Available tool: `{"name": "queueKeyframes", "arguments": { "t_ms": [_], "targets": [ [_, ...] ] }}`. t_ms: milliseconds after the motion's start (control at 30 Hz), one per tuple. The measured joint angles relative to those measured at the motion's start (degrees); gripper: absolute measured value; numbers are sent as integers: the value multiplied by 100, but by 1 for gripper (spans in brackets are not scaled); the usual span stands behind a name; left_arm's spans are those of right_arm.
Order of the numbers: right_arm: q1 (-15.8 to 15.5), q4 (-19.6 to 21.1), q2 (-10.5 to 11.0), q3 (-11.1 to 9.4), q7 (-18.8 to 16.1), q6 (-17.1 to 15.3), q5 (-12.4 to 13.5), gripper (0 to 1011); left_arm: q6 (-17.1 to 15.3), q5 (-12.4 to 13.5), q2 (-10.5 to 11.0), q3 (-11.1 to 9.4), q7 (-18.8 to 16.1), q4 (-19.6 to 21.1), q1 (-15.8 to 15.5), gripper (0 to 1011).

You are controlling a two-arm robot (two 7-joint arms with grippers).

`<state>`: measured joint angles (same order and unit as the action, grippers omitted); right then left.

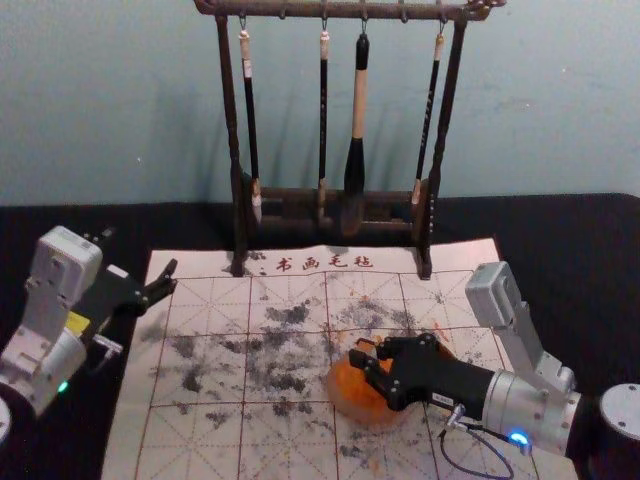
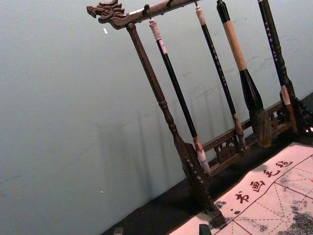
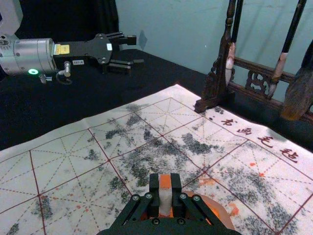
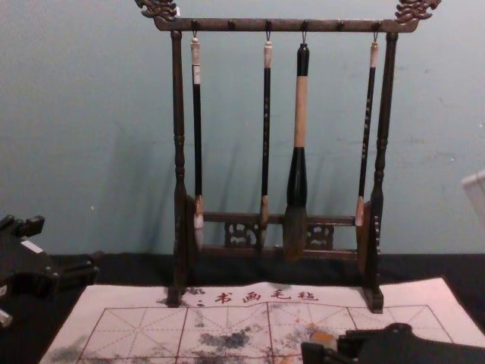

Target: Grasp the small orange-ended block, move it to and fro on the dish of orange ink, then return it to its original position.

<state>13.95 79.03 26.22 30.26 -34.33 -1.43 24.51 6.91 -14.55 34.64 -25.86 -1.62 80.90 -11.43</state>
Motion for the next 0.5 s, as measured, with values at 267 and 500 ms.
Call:
{"name": "queueKeyframes", "arguments": {
  "t_ms": [267,500],
  "targets": [
    [153,-196,-87,25,22,34,-46,91,0,0,0,0,0,0,0,1001],
    [271,-386,-151,-27,93,44,-70,91,0,0,0,0,0,0,0,1001]
  ]
}}
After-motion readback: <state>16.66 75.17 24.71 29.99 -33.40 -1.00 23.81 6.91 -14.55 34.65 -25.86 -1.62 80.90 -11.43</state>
